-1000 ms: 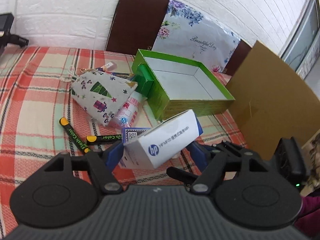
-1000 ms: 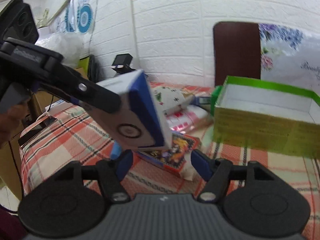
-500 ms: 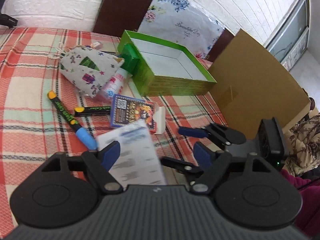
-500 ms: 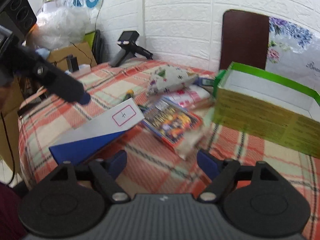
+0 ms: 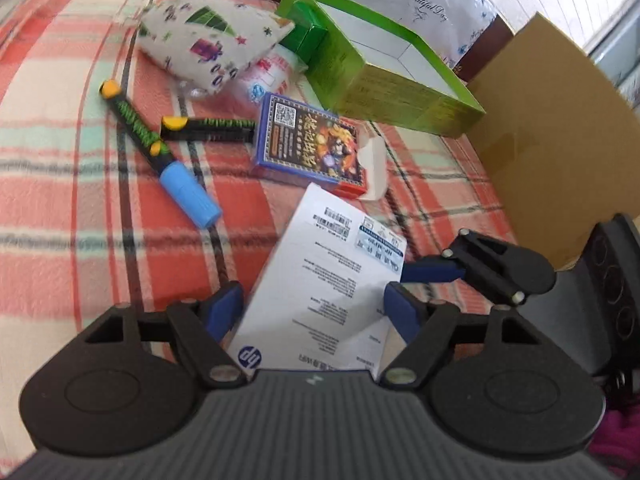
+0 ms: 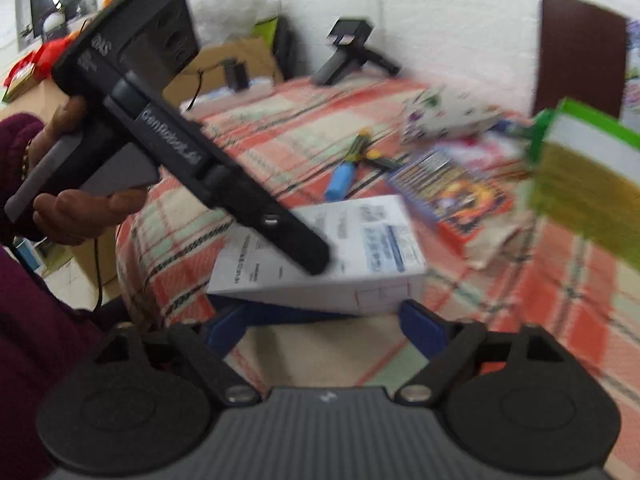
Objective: Organize objects
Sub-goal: 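Carry the white HP box with the left gripper and release it into the green box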
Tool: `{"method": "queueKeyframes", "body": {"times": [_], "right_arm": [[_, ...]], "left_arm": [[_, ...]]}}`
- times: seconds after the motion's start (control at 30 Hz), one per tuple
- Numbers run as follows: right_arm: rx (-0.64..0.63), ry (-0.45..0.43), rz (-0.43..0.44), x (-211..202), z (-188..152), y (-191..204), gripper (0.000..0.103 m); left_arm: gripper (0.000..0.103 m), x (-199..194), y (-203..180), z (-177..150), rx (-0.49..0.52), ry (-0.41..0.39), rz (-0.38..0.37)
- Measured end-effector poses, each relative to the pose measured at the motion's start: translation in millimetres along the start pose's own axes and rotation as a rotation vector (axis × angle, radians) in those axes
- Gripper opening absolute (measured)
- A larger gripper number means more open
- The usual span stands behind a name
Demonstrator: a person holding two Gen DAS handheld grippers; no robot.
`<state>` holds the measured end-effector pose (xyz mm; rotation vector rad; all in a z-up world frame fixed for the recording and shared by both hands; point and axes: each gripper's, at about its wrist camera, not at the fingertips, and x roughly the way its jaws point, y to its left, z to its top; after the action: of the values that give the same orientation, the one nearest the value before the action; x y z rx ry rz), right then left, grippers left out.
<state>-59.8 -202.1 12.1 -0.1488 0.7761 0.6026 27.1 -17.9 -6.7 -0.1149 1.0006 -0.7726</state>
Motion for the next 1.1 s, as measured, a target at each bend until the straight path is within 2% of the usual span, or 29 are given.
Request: {"method": "queueKeyframes", "body": {"times": [0.07, 0.13, 0.2, 0.37, 0.47, 0.57, 0.67, 0.8, 0.87, 0.93, 1.0, 1.1], "right_arm": [[-0.038, -0.030, -0.026, 8.6, -1.5, 6.9, 0.099], [-0.061, -0.052, -0.037, 8.4, 2.3, 11.3, 0.093], [-0.070, -0.099, -0.032, 1.7, 6.7, 14.6, 0.091], [-0.169, -0.194, -0.111, -3.6, 21.2, 24.3, 0.091], [-0.209, -0.256, -0.177, -11.1, 34.4, 22.5, 0.091], [-0.208, -0.309, -0.248, -23.7, 47.5, 7.6, 0.090], [-0.174, -0.347, -0.350, -32.9, 59.2, -21.1, 0.090], [-0.098, -0.371, -0.493, -36.4, 71.2, -72.5, 0.090], [-0.042, -0.338, -0.579, -29.0, 72.0, -102.1, 0.093], [0.059, -0.293, -0.669, -24.2, 68.6, -128.8, 0.088], [0.167, -0.313, -0.659, -33.3, 58.6, -143.7, 0.086], [0.239, -0.388, -0.622, -51.7, 38.3, -141.5, 0.082]], "left_arm": [[0.076, -2.8, -2.9, 5.3, 0.024, -0.016, 0.046], [0.075, -11.2, -3.3, 7.1, 0.046, -0.043, 0.079], [0.074, -23.6, -5.0, 9.7, 0.055, -0.083, 0.096], [0.073, -48.9, -16.1, 25.0, 0.086, -0.182, 0.123], [0.074, -50.1, -29.6, 46.6, 0.139, -0.222, 0.141], [0.073, -42.5, -42.9, 79.0, 0.178, -0.250, 0.118], [0.073, -24.0, -64.0, 114.9, 0.266, -0.288, 0.083], [0.074, 19.0, -92.0, 163.2, 0.346, -0.324, 0.041], [0.075, 43.2, -100.4, 184.5, 0.326, -0.313, 0.013], [0.074, 61.7, -103.4, 196.0, 0.271, -0.281, 0.014], [0.074, 66.4, -100.0, 194.9, 0.223, -0.277, 0.026], [0.074, 55.6, -93.3, 178.5, 0.200, -0.282, 0.036]]}}
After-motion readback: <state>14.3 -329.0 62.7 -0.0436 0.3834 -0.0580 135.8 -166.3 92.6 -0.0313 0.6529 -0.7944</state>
